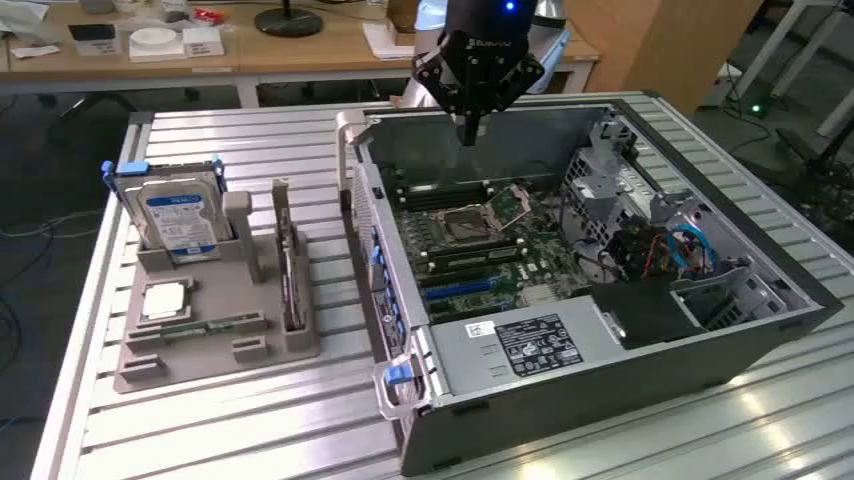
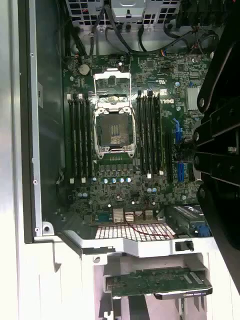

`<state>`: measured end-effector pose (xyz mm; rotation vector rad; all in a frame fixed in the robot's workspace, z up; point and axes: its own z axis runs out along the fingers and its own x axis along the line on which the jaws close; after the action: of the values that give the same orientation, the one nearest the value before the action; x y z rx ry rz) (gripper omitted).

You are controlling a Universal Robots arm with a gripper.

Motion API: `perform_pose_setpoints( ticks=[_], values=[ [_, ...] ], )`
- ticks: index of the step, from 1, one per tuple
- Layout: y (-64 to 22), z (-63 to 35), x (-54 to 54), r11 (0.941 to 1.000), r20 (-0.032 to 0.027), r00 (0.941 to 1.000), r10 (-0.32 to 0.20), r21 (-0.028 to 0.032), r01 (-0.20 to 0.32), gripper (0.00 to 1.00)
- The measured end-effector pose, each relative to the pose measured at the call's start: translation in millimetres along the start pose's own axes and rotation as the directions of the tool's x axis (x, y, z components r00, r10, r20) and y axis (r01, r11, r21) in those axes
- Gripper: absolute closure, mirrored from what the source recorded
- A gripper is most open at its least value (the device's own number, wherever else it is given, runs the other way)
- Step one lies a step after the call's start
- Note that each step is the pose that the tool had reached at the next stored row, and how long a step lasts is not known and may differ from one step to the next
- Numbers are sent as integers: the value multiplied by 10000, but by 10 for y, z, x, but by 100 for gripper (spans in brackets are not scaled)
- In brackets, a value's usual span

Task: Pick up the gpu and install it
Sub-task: 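Reach for the gpu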

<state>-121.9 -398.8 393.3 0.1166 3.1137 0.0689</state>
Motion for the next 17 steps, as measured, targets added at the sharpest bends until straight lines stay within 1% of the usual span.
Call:
perform_pose_setpoints(
  ticks=[5, 17],
  values=[
    [-2, -1, 21, 10000, 0, 10000, 0, 2, 0, 89],
    [-14, -5, 180, 10000, 1, 10000, 0, 0, 0, 89]
  ],
)
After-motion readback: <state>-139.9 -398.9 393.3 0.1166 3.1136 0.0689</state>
